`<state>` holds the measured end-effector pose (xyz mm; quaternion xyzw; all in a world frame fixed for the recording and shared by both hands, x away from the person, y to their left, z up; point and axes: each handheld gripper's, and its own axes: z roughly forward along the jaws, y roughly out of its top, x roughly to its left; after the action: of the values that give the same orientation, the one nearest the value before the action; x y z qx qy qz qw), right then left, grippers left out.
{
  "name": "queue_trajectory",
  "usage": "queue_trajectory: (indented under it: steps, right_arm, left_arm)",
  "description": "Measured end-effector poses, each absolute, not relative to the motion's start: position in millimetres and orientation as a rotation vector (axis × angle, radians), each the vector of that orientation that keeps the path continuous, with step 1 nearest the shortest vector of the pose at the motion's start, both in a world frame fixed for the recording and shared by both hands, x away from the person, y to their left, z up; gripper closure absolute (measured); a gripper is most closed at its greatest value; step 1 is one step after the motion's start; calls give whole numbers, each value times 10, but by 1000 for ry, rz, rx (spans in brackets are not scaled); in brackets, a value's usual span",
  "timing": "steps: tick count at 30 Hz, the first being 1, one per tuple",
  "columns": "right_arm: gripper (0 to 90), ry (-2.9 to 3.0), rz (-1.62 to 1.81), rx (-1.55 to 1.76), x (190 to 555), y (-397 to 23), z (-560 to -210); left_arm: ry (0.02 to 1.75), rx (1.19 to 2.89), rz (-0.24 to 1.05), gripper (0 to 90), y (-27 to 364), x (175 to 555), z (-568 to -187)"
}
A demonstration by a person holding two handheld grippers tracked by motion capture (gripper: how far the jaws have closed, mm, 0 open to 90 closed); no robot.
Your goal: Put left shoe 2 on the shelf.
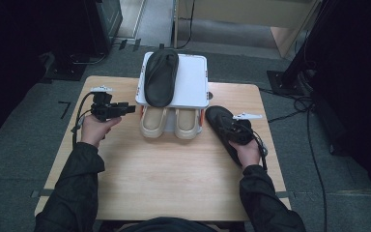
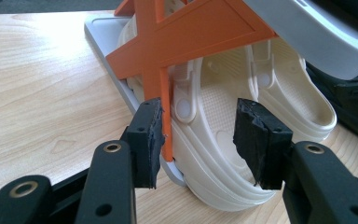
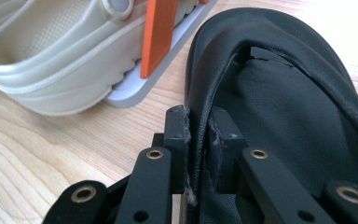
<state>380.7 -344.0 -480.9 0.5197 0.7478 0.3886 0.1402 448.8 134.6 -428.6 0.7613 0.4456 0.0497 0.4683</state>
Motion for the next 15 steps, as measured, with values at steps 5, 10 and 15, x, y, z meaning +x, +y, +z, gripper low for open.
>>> queue_trajectory:
  steps: [5,10,15]
  right_arm:
    - [774,2157,1141,1490,3840,-3358,-4819]
    - [716,2159,1165,1471,3844,-3304,-4823]
    - [673,2179,1191,1480,3842,-3286,-4821]
  left_arm:
    - [1099,1855,124,523,1373,4481,-4301]
    - [1101,1846,128,522,1388,4474,-4300]
    - [1103,1844,127,522,1390,4475,-4302]
